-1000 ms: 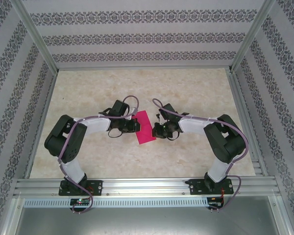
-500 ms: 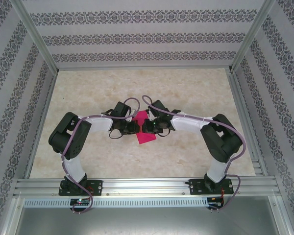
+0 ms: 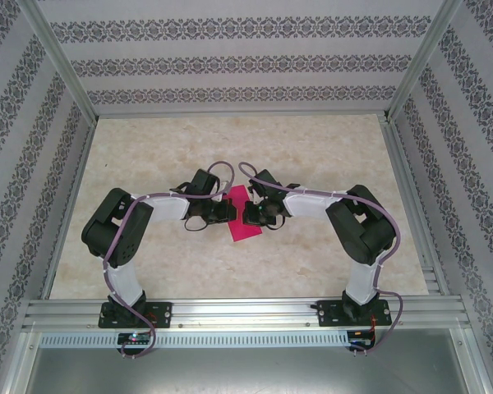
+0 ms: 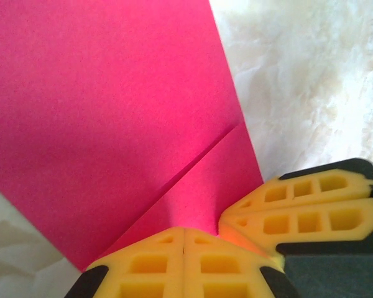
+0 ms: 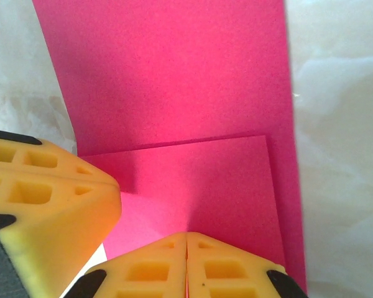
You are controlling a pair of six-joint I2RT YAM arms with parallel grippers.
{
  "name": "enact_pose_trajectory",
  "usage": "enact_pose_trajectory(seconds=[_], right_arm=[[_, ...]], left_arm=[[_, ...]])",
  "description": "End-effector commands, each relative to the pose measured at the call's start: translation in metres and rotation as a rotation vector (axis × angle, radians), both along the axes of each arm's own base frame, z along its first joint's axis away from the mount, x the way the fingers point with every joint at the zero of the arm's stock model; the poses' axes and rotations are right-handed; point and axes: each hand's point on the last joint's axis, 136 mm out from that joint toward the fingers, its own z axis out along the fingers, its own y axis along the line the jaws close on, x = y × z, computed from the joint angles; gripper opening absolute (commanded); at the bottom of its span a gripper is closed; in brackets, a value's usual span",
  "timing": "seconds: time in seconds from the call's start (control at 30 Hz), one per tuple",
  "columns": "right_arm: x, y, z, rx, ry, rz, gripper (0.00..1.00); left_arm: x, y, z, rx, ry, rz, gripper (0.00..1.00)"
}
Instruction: Fold a paper plane with a square sheet of paper (pick it up from the middle)
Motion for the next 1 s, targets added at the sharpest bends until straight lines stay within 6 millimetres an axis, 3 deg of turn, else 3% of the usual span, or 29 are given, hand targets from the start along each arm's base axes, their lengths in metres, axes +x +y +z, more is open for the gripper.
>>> enact_pose_trajectory(seconds=[0.0, 0.43, 0.77, 0.87, 0.97], right_arm=[[-0.004, -0.004, -0.01, -0.007, 0.026, -0.005, 0.08], [-0.018, -0.016, -0.013, 0.027, 0.068, 0.018, 0.08], [-0.054, -0.054, -0.025, -0.017, 0.112, 0.004, 0.08], [-0.054, -0.068, -0.024, -0.021, 0.107, -0.026, 0.08], [-0.044, -0.072, -0.011, 0.007, 0.067, -0.054, 0.09]], left_arm=[[0.007, -0.01, 0.009, -0.029, -0.029, 0.002, 0.05], [-0.007, 0.019, -0.04, 0.153, 0.084, 0.072, 0.04], [-0.012, 0.032, -0.052, 0.229, 0.129, 0.099, 0.03], [-0.011, 0.03, -0.05, 0.226, 0.125, 0.092, 0.03], [-0.009, 0.026, -0.045, 0.211, 0.119, 0.08, 0.04]])
